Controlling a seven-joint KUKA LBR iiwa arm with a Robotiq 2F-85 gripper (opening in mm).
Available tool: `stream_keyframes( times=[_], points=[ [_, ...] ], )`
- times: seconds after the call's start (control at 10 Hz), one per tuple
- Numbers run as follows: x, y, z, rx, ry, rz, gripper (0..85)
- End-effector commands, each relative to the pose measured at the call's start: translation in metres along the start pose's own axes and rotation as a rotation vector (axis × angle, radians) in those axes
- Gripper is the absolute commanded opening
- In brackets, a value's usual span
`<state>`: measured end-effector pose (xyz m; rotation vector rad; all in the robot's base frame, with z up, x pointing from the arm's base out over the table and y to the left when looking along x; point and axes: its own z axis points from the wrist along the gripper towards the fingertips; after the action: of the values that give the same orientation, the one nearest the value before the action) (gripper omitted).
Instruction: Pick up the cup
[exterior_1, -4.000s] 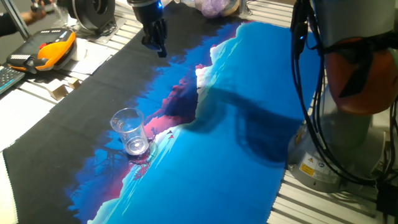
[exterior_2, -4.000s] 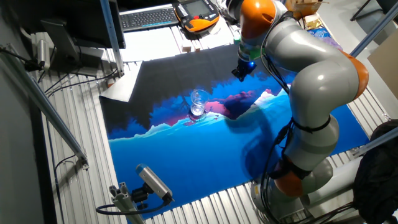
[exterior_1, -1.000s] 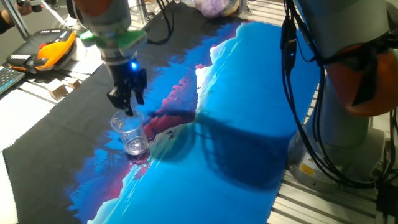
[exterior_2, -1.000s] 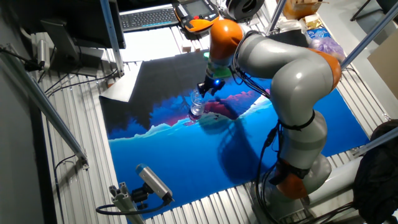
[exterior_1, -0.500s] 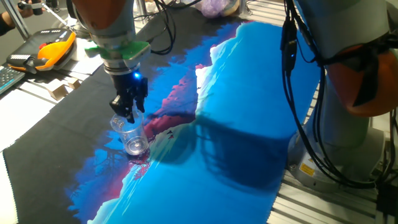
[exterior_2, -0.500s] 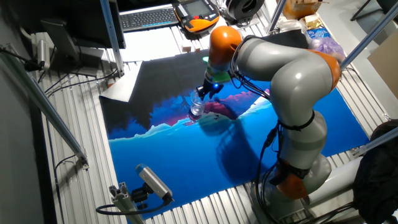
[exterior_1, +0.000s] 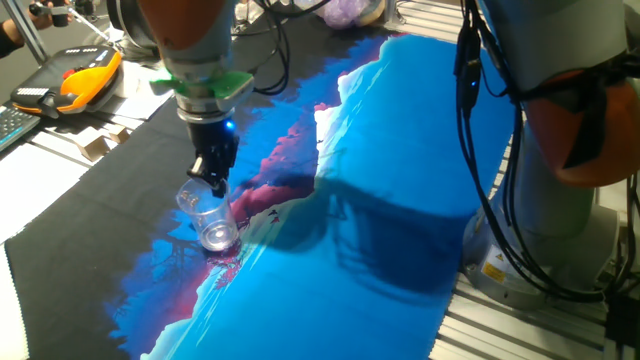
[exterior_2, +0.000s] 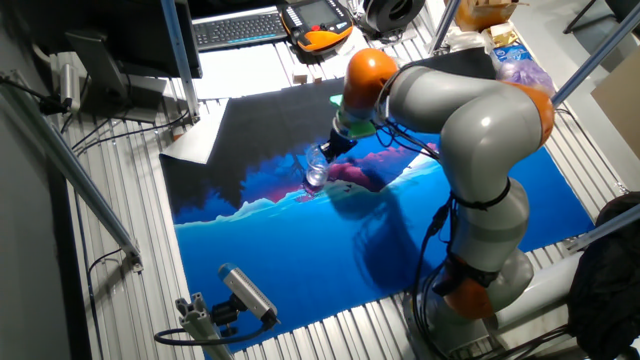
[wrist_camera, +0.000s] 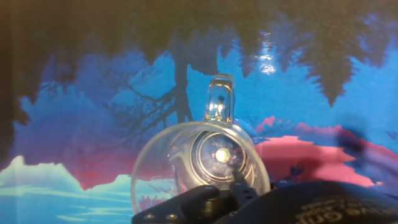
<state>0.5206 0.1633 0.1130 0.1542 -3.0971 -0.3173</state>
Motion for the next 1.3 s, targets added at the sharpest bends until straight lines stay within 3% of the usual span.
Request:
stream_keyframes(
  times=[0.0, 0.3, 0.7, 1.2],
  points=[
    [0.0, 0.001, -0.002, 0.008, 0.0, -0.006, 0.0],
    [0.004, 0.007, -0.018, 0.026, 0.022, -0.005, 0.0],
    [0.008, 0.018, -0.065, 0.063, 0.074, 0.012, 0.0],
    [0.004, 0.006, -0.105, 0.071, 0.084, -0.016, 0.0]
  ],
)
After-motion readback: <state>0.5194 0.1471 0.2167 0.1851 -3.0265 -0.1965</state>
